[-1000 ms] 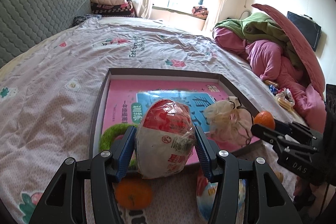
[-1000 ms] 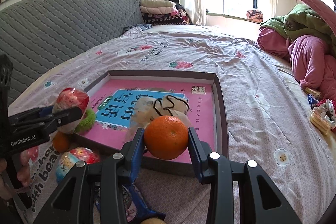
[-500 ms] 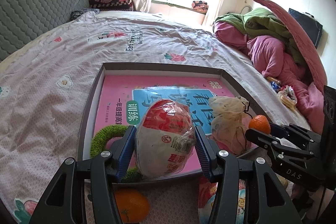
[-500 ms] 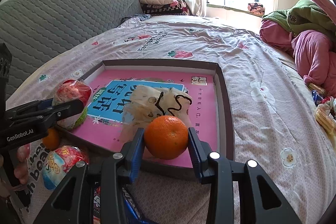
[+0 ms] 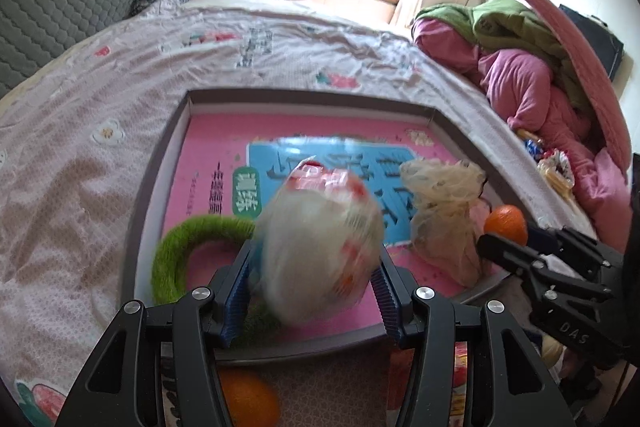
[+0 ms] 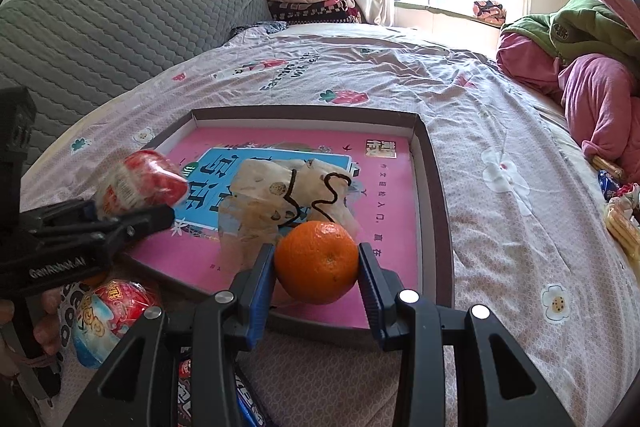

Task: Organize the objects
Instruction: 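Drop the wrapped ball into the tray with the left gripper while the right gripper holds the mandarin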

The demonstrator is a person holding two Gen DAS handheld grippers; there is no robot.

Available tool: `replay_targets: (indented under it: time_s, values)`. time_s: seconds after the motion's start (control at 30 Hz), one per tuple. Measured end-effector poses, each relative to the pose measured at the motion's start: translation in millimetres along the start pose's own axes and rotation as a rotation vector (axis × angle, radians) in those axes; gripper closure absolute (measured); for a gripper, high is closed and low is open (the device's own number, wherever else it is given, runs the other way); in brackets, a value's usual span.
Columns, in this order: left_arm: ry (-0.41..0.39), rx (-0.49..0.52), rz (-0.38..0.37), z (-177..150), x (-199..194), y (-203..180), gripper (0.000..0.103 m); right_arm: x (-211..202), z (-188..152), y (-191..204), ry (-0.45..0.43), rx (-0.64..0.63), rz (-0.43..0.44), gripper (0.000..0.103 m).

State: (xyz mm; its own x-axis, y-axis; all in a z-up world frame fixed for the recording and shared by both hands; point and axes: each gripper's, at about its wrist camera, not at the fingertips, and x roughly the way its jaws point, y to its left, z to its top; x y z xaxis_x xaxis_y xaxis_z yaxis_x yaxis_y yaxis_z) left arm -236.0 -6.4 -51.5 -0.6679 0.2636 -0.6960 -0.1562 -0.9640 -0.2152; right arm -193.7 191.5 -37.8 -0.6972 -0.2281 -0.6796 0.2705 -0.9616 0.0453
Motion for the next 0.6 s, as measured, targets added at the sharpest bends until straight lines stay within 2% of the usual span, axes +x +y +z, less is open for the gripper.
replay_targets:
  time_s: [0.6]
  values:
    - [-0.001,0.01,-0.004,-0.3,-1.7,-2.7,0.047,0.7,-0.4,-0.8,0.004,0.005,0.002,0.062]
